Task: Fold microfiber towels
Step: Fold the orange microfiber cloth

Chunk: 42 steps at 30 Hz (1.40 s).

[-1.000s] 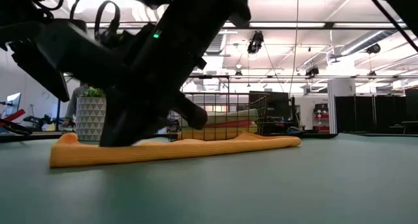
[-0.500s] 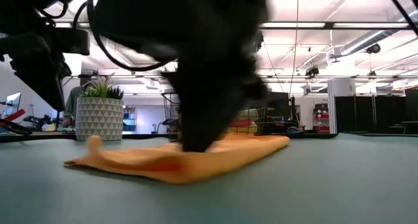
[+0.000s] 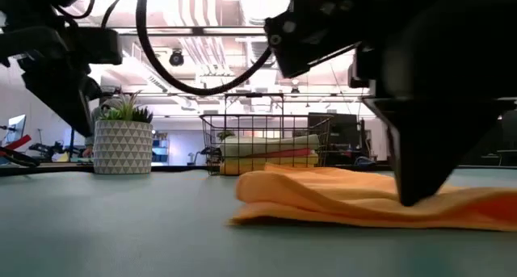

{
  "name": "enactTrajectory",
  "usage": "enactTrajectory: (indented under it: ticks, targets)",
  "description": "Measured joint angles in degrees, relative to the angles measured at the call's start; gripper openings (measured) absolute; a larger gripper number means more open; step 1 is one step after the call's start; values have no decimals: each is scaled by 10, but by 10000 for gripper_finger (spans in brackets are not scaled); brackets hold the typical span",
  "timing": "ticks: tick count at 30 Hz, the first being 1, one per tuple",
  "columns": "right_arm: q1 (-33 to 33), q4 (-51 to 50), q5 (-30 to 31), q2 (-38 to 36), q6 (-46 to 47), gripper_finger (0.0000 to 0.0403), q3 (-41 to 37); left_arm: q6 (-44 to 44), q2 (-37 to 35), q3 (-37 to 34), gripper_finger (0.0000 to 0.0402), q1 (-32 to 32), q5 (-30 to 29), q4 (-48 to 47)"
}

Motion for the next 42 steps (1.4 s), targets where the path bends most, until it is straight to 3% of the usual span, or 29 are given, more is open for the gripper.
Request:
enactTrajectory:
  ticks: [4, 10, 17, 23, 26, 29, 35, 42]
  targets:
    - [7, 4, -3, -22, -12, 8, -3, 10, 10, 0, 0, 0, 0, 39]
    - [16, 4, 41, -79, -8, 8, -19, 37, 25, 4, 9, 0, -2, 54]
    - [16, 12, 91, -175, 30, 8, -99, 56, 31, 30, 85, 0, -10, 54]
    - [25, 53, 146, -293, 117, 8, -201, 70, 27, 70, 156, 1, -11, 59]
    - [36, 86, 179, -349, 151, 8, -258, 78, 29, 87, 172, 1, -10, 101]
    - [47, 113, 186, -391, 156, 8, -308, 139, 39, 100, 175, 0, -9, 172]
    - [77, 122, 187, -446, 152, 8, -391, 203, 107, 130, 176, -5, -6, 301]
    - [130, 160, 185, -488, 142, 8, -477, 203, 246, 215, 176, -28, -6, 291]
